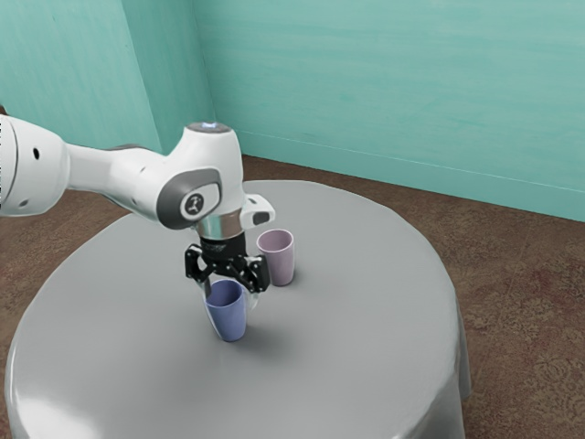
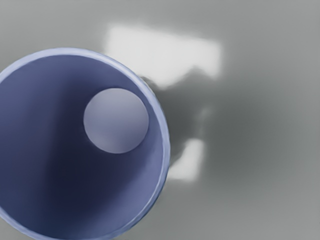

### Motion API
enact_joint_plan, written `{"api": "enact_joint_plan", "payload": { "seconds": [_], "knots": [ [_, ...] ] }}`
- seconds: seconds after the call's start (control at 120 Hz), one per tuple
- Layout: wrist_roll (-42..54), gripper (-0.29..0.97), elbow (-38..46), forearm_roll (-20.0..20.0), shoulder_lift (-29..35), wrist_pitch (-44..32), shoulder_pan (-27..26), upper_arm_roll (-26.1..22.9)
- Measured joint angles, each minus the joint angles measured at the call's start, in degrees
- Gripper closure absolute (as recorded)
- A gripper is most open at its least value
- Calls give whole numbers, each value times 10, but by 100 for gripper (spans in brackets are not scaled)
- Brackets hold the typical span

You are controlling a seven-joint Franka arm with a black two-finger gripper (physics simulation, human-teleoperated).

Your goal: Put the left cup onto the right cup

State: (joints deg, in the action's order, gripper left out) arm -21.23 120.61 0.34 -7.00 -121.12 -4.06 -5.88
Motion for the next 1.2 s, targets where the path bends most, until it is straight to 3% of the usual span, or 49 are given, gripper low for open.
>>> {"api": "enact_joint_plan", "payload": {
  "seconds": [0.908, 1.2],
  "knots": [
    [-2, 0, -28, 10, -66, -32, 2, 1],
    [-5, 57, -28, 50, -66, -31, -1, 1]
  ]
}}
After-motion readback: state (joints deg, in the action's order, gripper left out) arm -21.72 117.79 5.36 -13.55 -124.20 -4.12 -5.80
